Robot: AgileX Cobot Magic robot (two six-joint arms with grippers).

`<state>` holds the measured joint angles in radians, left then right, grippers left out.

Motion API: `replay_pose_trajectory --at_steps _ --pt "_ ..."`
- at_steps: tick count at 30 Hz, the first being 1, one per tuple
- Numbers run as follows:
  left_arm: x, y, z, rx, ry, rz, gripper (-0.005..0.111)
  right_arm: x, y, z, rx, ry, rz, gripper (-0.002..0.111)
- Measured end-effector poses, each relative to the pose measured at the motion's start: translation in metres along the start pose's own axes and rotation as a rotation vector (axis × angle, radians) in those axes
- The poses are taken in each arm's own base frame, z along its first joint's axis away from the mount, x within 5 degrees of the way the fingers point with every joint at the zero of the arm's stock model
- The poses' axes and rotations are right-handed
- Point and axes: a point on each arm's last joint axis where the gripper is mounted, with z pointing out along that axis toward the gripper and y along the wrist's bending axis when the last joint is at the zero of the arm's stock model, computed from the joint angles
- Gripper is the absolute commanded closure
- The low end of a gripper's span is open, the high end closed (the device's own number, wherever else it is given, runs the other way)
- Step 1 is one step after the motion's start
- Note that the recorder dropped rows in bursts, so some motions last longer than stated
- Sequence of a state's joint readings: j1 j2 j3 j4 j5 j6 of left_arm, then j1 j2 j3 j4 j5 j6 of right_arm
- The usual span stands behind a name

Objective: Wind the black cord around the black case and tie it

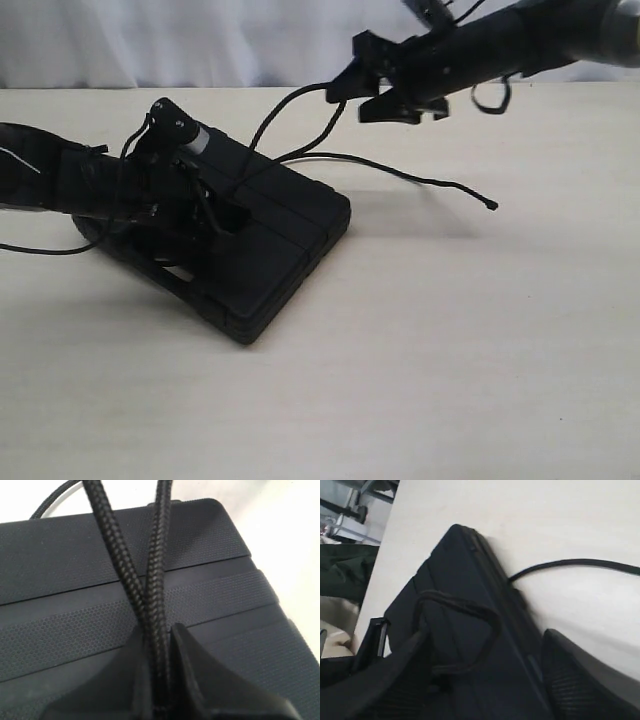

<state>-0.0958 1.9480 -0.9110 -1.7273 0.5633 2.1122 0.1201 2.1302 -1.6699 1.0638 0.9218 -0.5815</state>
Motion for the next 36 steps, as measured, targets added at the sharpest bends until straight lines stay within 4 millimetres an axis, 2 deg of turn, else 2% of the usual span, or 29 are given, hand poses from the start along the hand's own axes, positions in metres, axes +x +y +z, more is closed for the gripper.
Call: replay_pose_trajectory --at_steps 5,7,9,13,19,23,29,32,36 --pt "-0.001 0.0 0.0 0.001 0.001 0.009 0.107 -0.008 -0.009 -0.064 0.186 0.01 -0.063 0.053" --pt "-0.002 0.001 0.0 0.001 0.003 0.021 0.107 -0.007 -0.008 -0.082 0.276 0.037 -0.134 0.053" --pt "-0.002 0.001 0.0 0.001 0.003 0.026 0.107 -0.002 -0.011 -0.093 0.373 0.109 -0.209 0.053" --pt "-0.001 -0.003 0.0 0.044 0.019 0.084 0.107 0.008 -0.024 -0.098 0.485 0.266 -0.336 0.053" --pt "0.002 -0.009 -0.002 0.129 0.083 0.257 0.107 0.012 -0.043 -0.082 0.486 0.317 -0.344 0.053" --pt "0.0 -0.009 -0.004 0.158 0.117 0.36 0.107 0.01 -0.068 -0.061 0.519 0.298 -0.245 0.053" --pt "-0.003 -0.008 -0.004 0.175 0.134 0.432 0.107 0.005 -0.087 -0.022 0.514 0.351 -0.224 0.053" --pt "-0.003 -0.01 -0.003 0.178 0.146 0.457 0.107 0.003 -0.092 -0.003 0.533 0.369 -0.222 0.058" --pt "-0.003 -0.009 -0.003 0.175 0.155 0.475 0.107 -0.001 -0.101 0.004 0.599 0.393 -0.192 0.069"
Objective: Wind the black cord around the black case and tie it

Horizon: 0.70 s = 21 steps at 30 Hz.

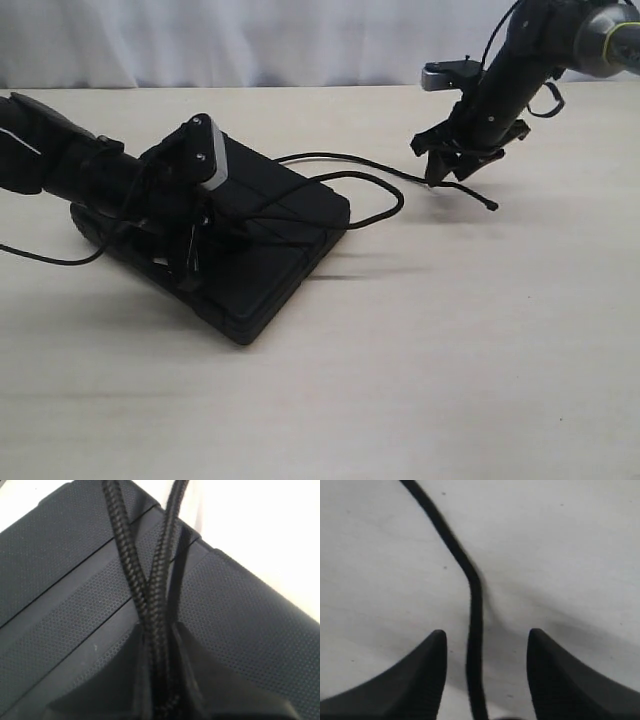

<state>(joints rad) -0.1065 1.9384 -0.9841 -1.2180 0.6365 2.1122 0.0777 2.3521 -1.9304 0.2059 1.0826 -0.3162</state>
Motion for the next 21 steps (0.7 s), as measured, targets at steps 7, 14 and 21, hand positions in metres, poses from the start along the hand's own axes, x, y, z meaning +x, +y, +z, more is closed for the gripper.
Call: replay_pose_trajectory --at_steps 7,14,21 --pt "-0.001 0.0 0.0 -0.015 0.022 0.029 0.107 0.005 -0.005 0.017 0.011 0.083 0.003 0.1" --pt "-0.009 0.012 -0.004 -0.039 0.04 0.118 0.107 -0.006 0.017 0.006 -0.193 0.033 0.019 0.104" --pt "-0.014 0.018 -0.004 0.0 0.057 0.22 0.107 -0.018 0.035 -0.006 -0.396 -0.053 0.091 0.104"
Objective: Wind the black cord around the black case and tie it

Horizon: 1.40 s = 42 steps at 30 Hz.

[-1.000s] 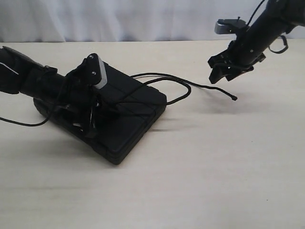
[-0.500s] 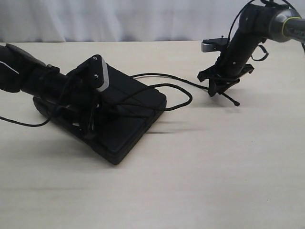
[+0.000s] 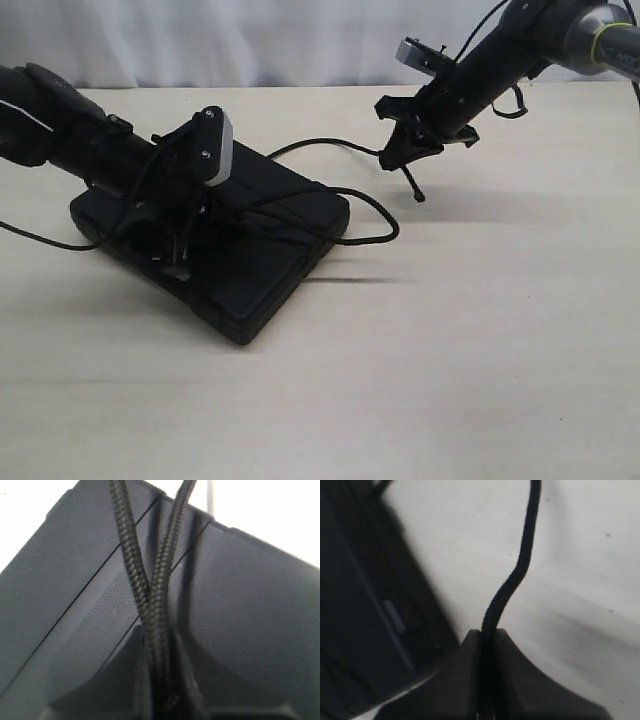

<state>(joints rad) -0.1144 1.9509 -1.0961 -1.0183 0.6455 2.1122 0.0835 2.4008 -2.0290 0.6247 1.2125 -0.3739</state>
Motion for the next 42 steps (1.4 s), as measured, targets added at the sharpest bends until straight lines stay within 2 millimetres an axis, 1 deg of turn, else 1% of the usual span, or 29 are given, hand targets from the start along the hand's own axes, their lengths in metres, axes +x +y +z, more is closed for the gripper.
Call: replay_pose_trajectory --at_steps 5,7,10,13,16,20,25,29,36,42 --pt "-0.001 0.008 -0.004 -0.01 0.037 0.085 0.107 -0.005 0.013 0.001 -0.142 -0.048 0.055 0.104" --pt "-0.002 0.011 -0.005 -0.018 0.047 0.104 0.107 -0.006 0.018 0.002 -0.163 -0.051 0.055 0.104" --pt "-0.003 0.016 -0.006 -0.06 0.076 0.136 0.107 -0.005 0.03 0.01 -0.175 -0.036 0.034 0.104" --pt "-0.014 0.019 -0.008 -0.138 0.108 0.186 0.107 -0.004 0.045 0.019 -0.185 -0.017 0.006 0.104" --pt "-0.027 0.019 -0.005 -0.192 0.126 0.232 0.107 -0.003 0.052 0.023 -0.196 -0.006 -0.004 0.104" --pt "-0.037 0.019 0.0 -0.252 0.148 0.272 0.107 -0.003 0.052 0.023 -0.195 -0.003 -0.005 0.104" --pt "-0.043 0.019 0.002 -0.292 0.161 0.289 0.107 -0.006 0.051 0.023 -0.183 -0.032 0.0 0.104" --pt "-0.043 0.019 0.002 -0.294 0.162 0.289 0.107 -0.01 0.049 0.022 -0.164 -0.08 0.01 0.104" --pt "-0.041 0.026 0.0 -0.365 0.193 0.29 0.107 -0.004 0.05 0.025 -0.189 -0.016 -0.023 0.104" --pt "-0.04 0.029 -0.002 -0.407 0.21 0.29 0.107 -0.002 0.049 0.026 -0.191 -0.01 -0.076 0.104"
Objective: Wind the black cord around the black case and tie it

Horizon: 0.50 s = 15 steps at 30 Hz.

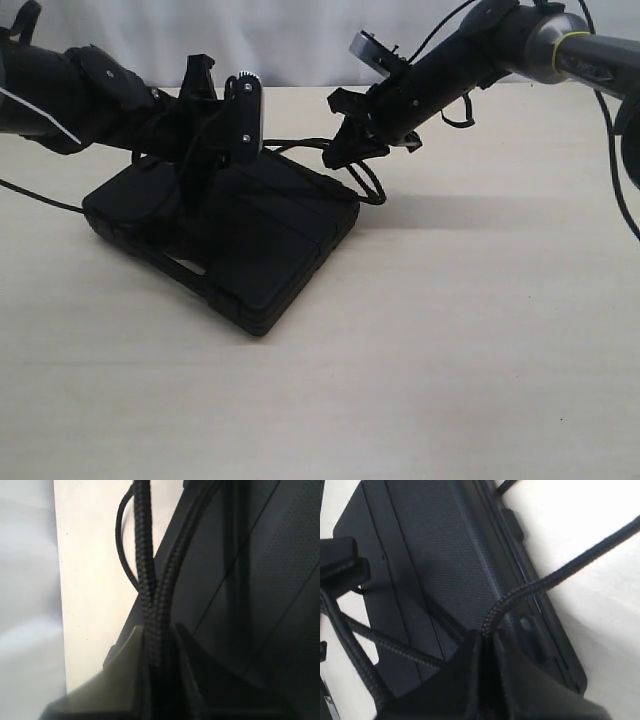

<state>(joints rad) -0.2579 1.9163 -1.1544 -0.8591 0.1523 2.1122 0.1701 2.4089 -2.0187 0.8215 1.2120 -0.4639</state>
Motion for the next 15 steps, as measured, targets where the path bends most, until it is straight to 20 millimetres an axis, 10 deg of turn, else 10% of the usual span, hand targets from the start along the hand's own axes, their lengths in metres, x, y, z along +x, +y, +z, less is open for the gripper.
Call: replay_pose_trajectory --at_steps 5,15 --pt "0.0009 0.0015 0.0 -0.016 0.01 0.0 0.107 0.0018 -0.0037 0.0011 0.028 0.019 -0.034 0.101" --pt "0.0016 0.0027 -0.0001 -0.03 0.018 -0.002 0.107 0.0035 -0.005 0.0022 0.055 0.041 -0.078 0.059"
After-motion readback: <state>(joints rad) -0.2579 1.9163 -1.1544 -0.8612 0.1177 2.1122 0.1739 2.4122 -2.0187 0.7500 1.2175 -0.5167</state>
